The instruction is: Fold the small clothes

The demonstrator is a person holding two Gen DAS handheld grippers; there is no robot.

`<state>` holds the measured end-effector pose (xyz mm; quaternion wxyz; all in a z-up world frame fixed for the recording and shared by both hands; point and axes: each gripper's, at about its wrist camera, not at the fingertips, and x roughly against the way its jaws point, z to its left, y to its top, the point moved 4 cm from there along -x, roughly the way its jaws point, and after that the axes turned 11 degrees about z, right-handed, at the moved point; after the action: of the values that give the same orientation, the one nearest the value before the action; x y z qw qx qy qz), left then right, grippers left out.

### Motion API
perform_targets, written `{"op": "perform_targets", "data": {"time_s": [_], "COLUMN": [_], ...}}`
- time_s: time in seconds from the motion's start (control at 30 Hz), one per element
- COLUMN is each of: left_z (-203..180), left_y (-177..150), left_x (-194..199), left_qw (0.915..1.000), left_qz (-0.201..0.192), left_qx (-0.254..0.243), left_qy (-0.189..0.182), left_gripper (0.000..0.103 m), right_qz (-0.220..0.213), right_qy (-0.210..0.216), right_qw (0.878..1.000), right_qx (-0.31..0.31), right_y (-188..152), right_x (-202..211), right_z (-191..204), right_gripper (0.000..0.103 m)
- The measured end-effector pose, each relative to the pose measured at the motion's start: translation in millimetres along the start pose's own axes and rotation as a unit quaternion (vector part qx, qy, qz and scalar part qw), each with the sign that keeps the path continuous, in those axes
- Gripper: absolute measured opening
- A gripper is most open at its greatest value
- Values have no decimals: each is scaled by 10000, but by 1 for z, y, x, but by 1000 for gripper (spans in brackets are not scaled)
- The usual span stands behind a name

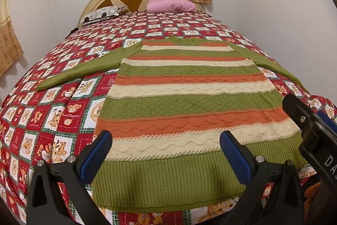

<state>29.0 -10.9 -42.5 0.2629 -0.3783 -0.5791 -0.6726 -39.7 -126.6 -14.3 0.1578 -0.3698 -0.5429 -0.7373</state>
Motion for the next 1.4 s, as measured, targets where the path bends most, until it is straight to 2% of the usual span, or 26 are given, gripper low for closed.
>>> {"op": "perform_targets", "data": {"time_s": [0.83,1.1,1.4], "left_z": [5,21,30], "left_y": [4,24,68], "left_x": [-14,-40,-76], "left_qw": [9999,9995,9988], "left_qz": [124,261,376], "left_qx": [31,122,190], "left_qy": [-4,126,267], "left_gripper": [103,103,103], "right_qz": [23,94,129], "right_qy": [98,-271,-353], "right_qw": [9999,9996,9991], "right_qx": [-90,-78,208], "right_y": [1,16,59], "right_x": [-11,-36,-73], "right_z": [-5,-23,-20], "right_gripper": [102,102,102]}}
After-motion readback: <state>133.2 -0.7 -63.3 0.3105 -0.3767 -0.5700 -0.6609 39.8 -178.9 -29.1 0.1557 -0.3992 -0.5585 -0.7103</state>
